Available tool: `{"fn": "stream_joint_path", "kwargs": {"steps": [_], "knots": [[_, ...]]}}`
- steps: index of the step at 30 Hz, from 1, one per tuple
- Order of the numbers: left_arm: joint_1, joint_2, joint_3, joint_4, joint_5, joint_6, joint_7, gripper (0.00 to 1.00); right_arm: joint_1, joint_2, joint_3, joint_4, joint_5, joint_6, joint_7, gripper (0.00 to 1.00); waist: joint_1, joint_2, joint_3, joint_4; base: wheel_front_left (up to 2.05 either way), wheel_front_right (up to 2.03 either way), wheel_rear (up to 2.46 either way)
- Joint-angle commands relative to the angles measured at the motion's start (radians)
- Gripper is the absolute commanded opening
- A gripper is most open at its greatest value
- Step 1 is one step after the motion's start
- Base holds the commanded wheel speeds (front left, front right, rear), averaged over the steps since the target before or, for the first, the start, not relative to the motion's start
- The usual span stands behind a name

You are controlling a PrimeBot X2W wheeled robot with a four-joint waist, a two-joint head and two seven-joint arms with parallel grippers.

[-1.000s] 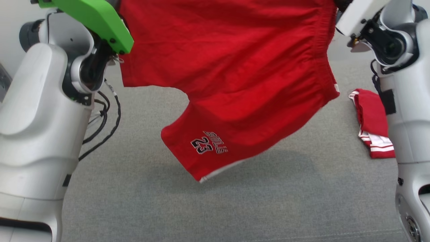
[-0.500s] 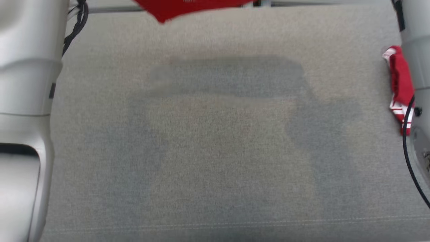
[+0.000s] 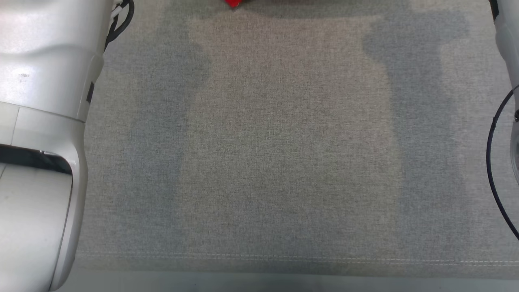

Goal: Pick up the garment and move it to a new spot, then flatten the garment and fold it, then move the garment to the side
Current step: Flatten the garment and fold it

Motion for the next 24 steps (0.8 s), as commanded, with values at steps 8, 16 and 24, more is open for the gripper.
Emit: {"fn": "stream_joint_path", "kwargs": {"steps": [8, 16, 24], "knots": [[0.012, -0.006, -0.042, 0.104, 0.006, -0.098, 0.038, 0.00, 0.029, 0.027, 0.110, 0.074, 0.062, -0.002, 0.092, 0.00, -0.0002, -0.0001, 0.017, -0.002, 0.00, 0.00, 0.00], [0.085, -0.010, -0.065, 0.134, -0.053, -0.181, 0.160, 0.00, 0.136, -0.009, 0.269, -0.018, 0.237, -0.002, 0.283, 0.00, -0.0002, -0.0001, -0.045, -0.015, 0.00, 0.00, 0.00], [0.335, 0.022, -0.094, 0.003, -0.148, -0.197, 0.183, 0.00, 0.382, -0.104, 0.451, -0.233, 0.459, -0.002, 0.352, 0.00, -0.0002, -0.0001, -0.126, -0.027, 0.00, 0.00, 0.00]]}}
